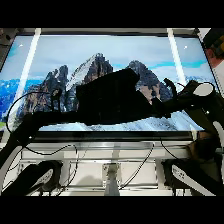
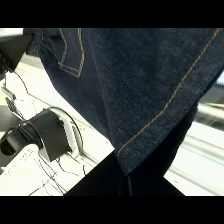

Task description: Fold the clothes and pants, and hang the long-sleeved shirts on hangers.

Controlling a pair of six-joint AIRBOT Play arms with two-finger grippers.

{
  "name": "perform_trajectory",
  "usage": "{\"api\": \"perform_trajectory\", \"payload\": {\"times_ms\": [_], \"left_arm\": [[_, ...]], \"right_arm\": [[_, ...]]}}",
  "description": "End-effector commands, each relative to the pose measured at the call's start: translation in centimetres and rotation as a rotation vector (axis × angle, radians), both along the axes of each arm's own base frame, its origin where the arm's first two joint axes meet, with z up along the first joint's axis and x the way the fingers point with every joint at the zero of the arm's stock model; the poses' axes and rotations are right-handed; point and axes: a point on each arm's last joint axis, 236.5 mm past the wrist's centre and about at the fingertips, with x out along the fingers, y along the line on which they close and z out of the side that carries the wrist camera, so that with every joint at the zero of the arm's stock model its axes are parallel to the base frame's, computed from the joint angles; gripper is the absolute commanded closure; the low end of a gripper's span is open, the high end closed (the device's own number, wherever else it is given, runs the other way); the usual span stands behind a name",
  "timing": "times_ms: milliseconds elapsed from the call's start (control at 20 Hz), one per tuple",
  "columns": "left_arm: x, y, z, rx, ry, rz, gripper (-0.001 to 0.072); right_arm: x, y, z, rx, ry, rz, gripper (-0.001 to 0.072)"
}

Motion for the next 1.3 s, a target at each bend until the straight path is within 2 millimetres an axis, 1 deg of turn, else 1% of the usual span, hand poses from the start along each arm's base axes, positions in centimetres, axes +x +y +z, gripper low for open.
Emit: {"api": "perform_trajectory", "payload": {"times_ms": [0, 100, 200, 300, 350, 400, 450, 500, 600, 650, 700, 750, 850, 950, 1050, 1150, 1250], "left_arm": [[-0.3, -0.3, 0.2, -0.021, -0.001, 0.009, 0.0686], [0.9, -1.1, 2.0, -0.09, -0.057, 0.055, 0.0686], [2.5, -1.9, 4.7, -0.189, -0.141, 0.126, 0.0686], [4.7, -1.8, 7.6, -0.263, -0.247, 0.209, 0.0686], [5.7, -1.5, 8.6, -0.274, -0.289, 0.231, 0.0686], [6.8, -1.2, 9.8, -0.276, -0.331, 0.248, 0.0686], [7.8, -1.0, 10.7, -0.278, -0.364, 0.261, 0.0686], [9.0, -0.8, 11.6, -0.28, -0.397, 0.278, 0.0686], [11.6, 0.0, 12.8, -0.281, -0.457, 0.331, 0.0686], [12.8, 0.3, 13.0, -0.296, -0.466, 0.375, 0.0686], [14.1, 0.7, 12.8, -0.303, -0.472, 0.413, 0.0686], [15.2, 1.0, 12.4, -0.303, -0.474, 0.441, 0.0686], [16.8, 0.9, 10.5, -0.291, -0.441, 0.466, 0.0686], [17.9, 0.7, 8.1, -0.269, -0.397, 0.47, 0.0686], [18.6, 0.4, 5.7, -0.249, -0.359, 0.477, 0.0686], [19.3, 0.7, 4.0, -0.255, -0.34, 0.532, 0.0685], [20.3, 1.5, 3.4, -0.287, -0.348, 0.62, 0.0685]], "right_arm": [[-0.5, -0.1, 0.5, -0.008, 0.009, -0.021, 0.0699], [0.7, -0.1, 1.5, -0.01, -0.036, -0.039, 0.07], [2.8, -0.3, 3.3, -0.015, -0.121, -0.066, 0.07], [6.2, -0.7, 5.6, -0.023, -0.238, -0.116, 0.0701], [7.8, -0.9, 6.5, -0.029, -0.272, -0.123, 0.0701], [9.3, -1.0, 6.9, -0.036, -0.294, -0.118, 0.0701], [11.0, -1.1, 7.1, -0.039, -0.308, -0.122, 0.0701], [13.2, -1.2, 7.1, -0.042, -0.332, -0.122, 0.0701], [17.5, -1.6, 6.6, -0.045, -0.364, -0.154, 0.07], [19.7, -1.7, 6.0, -0.047, -0.372, -0.169, 0.0701], [21.7, -1.9, 5.2, -0.049, -0.376, -0.182, 0.0701], [23.2, -2.0, 4.4, -0.049, -0.377, -0.192, 0.0701], [25.9, -1.8, 2.9, -0.039, -0.377, -0.21, 0.0701], [28.3, -1.1, 1.8, -0.038, -0.4, -0.219, 0.07], [30.7, 0.0, 1.3, -0.035, -0.444, -0.228, 0.0701], [33.1, 1.4, 1.1, -0.026, -0.492, -0.246, 0.0701], [35.3, 2.2, 0.8, -0.018, -0.523, -0.288, 0.0701]]}}
